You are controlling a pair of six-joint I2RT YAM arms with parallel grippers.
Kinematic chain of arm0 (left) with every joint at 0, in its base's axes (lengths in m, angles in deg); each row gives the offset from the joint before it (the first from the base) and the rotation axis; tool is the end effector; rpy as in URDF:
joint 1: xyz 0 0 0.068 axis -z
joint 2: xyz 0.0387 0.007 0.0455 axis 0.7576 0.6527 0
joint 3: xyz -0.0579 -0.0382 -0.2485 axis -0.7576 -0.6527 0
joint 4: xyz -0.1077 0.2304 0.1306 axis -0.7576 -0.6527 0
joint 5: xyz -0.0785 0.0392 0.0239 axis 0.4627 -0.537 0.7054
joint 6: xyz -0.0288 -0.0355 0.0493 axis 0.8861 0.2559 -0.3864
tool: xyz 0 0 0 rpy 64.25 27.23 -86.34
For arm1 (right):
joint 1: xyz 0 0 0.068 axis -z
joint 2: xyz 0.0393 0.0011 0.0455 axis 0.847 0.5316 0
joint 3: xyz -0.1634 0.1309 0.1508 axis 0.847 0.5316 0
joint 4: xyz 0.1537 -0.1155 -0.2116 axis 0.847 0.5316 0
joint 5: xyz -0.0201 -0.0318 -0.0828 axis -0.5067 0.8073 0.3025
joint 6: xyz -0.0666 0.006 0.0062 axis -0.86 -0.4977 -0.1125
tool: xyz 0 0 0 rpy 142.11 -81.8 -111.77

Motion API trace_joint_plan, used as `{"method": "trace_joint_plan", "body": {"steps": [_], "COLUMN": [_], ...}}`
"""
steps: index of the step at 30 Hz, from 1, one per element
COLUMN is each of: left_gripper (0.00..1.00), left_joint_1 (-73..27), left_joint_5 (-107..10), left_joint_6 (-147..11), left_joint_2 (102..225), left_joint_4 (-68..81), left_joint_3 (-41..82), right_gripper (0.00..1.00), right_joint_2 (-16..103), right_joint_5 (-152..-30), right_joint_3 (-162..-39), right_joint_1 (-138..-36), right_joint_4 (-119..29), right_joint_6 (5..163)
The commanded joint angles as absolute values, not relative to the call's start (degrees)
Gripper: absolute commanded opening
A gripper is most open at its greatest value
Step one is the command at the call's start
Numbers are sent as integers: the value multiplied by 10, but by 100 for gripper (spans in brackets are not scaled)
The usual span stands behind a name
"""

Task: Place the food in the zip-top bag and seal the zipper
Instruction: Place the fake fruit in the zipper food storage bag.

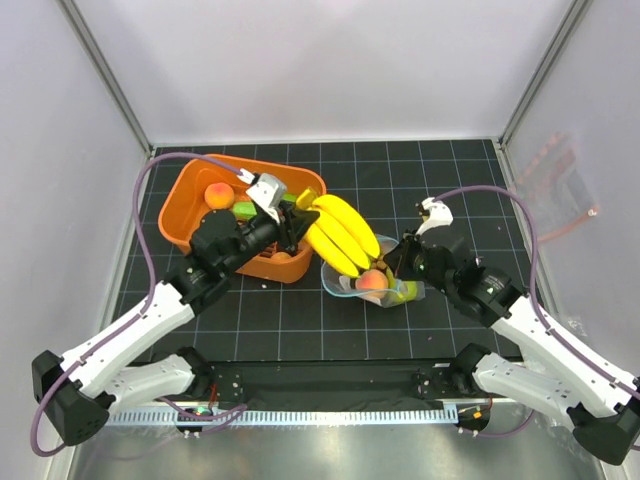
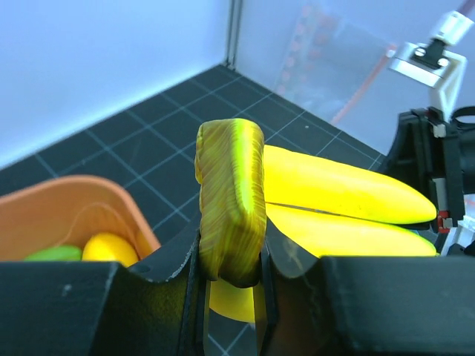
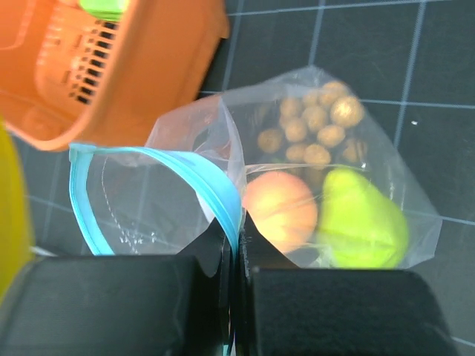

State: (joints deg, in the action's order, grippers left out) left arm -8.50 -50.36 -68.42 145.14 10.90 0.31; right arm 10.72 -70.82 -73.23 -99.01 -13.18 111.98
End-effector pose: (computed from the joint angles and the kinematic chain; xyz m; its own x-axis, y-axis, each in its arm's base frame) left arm 0.2140 -0.1926 0.3588 -0.1309 -0.1420 -0.9812 0.7241 0.6623 -0.1925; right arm 0.1821 0.1436 0.2933 -0.6147 0.2004 -0.7629 -0.1891 0.9015 0.3892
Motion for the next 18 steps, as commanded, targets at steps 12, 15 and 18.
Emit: {"method": "trace_joint_plan", "body": {"steps": [12,15,18], "left_gripper": [0,0,0], "left_joint_1": [-14,7,16], "left_joint_5": [-502,-502,-470], "left_joint_6": [-857,-909,-953], "left_joint_2": [1494,1498,1501], "left_joint_4": [310,311,325], "left_joint_3": [6,2,-12], "right_gripper": [1,1,1], "right_joint_2": [99,98,99], "right_joint_5": [-765,-764,-764], "right_joint_3": [-800,-794,-784], "right_joint_1": [-988,-988,-986], "right_joint_4": [-113,-117,-126], "right_joint_6": [1163,1172,1177]}}
